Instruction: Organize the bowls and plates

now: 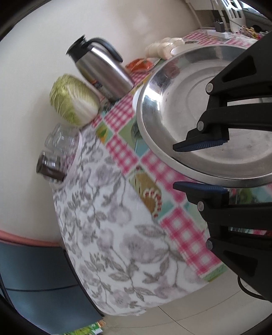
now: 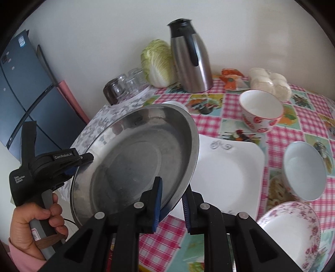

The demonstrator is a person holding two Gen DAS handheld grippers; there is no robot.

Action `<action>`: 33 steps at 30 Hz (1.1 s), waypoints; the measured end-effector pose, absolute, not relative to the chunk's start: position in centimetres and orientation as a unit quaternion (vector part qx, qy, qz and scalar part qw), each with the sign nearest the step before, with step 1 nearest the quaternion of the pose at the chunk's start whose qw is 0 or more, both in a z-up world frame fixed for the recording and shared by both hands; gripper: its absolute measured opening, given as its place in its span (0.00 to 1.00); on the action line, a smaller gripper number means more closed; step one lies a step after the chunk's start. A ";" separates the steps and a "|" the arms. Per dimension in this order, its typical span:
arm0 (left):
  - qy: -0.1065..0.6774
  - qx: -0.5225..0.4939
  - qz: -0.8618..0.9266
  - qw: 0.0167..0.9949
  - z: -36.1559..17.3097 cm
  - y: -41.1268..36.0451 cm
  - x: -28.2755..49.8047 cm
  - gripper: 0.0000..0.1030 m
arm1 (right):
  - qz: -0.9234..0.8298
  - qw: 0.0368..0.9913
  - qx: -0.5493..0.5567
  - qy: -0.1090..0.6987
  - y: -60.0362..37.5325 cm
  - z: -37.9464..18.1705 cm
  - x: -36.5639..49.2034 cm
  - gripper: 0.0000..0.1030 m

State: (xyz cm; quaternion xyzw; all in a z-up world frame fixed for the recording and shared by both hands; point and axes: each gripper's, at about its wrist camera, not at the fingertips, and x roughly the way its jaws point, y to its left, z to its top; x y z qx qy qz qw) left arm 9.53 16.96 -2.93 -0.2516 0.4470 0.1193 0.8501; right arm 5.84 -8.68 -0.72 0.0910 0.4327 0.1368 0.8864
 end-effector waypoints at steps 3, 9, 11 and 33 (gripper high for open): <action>0.451 -0.237 0.105 0.854 -2.1 14.9 10.1 0.29 | 0.120 0.892 0.093 0.426 -10.1 -0.4 5.5 0.23; 0.460 -0.235 0.074 0.853 -1.4 11.9 11.1 0.29 | 0.096 0.895 0.116 0.420 -13.5 -0.1 5.2 0.24; 0.464 -0.231 0.066 0.853 -1.3 10.8 11.5 0.29 | 0.088 0.895 0.124 0.419 -14.6 -0.2 5.1 0.24; 0.514 -0.220 0.007 0.829 -3.6 4.1 14.8 0.29 | -0.005 0.888 0.146 0.435 -21.0 -1.8 5.5 0.25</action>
